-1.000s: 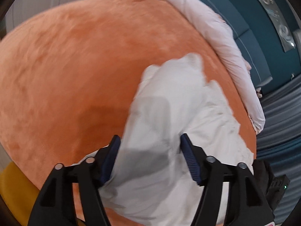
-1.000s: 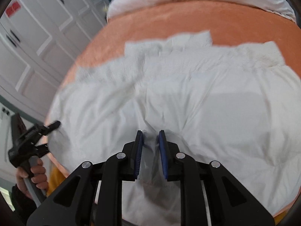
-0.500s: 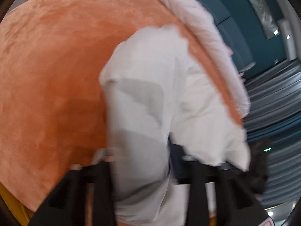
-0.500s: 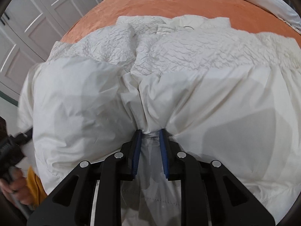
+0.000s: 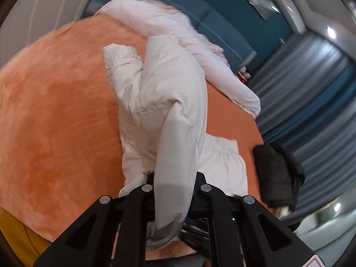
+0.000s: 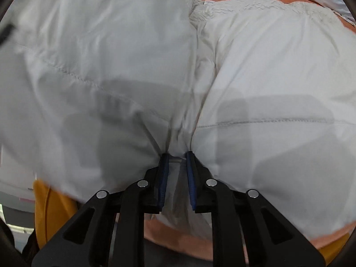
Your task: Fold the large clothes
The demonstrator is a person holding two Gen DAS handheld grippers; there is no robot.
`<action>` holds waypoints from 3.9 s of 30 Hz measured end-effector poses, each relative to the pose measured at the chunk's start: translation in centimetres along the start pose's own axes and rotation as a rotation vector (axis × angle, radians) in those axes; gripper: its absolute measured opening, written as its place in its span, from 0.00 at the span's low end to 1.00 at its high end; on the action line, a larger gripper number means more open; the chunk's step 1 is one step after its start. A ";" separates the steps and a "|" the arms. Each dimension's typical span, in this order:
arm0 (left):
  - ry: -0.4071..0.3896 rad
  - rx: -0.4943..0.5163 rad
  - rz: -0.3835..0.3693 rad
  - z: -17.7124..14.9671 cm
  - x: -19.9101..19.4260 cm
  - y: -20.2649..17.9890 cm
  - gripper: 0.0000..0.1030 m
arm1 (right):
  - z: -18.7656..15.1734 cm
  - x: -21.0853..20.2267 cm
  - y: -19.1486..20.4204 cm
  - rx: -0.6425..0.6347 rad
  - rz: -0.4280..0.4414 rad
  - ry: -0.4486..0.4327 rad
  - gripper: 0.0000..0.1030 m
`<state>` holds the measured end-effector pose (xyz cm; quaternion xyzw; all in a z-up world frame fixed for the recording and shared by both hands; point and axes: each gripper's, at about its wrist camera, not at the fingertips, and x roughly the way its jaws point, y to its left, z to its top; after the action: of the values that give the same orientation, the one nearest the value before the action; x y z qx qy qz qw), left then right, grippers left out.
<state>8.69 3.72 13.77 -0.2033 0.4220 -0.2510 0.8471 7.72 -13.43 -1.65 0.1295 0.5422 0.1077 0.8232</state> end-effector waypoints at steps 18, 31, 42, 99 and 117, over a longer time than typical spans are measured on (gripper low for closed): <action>0.257 0.400 -0.028 -5.2 15.4 -18.5 0.05 | -8.5 -6.2 -10.8 0.464 0.330 -0.201 0.03; 0.459 0.549 0.098 -8.8 24.7 -21.8 0.05 | -10.6 1.8 -10.9 0.701 0.558 0.006 0.00; 0.511 0.580 0.114 -11.2 29.0 -20.4 0.05 | -15.2 -15.6 -18.1 0.718 0.020 -0.335 0.04; 0.177 0.358 0.149 -7.2 18.2 -10.8 0.65 | -7.1 -18.3 -21.8 0.312 0.053 -0.271 0.01; 0.174 0.346 0.179 -7.2 16.6 -11.7 0.73 | -11.4 -25.7 -22.2 0.506 -0.108 -0.475 0.14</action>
<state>8.43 -16.39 6.10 0.0059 0.4608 -0.2599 0.8486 -11.94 -41.45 8.93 0.3221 0.3512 -0.1067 0.8726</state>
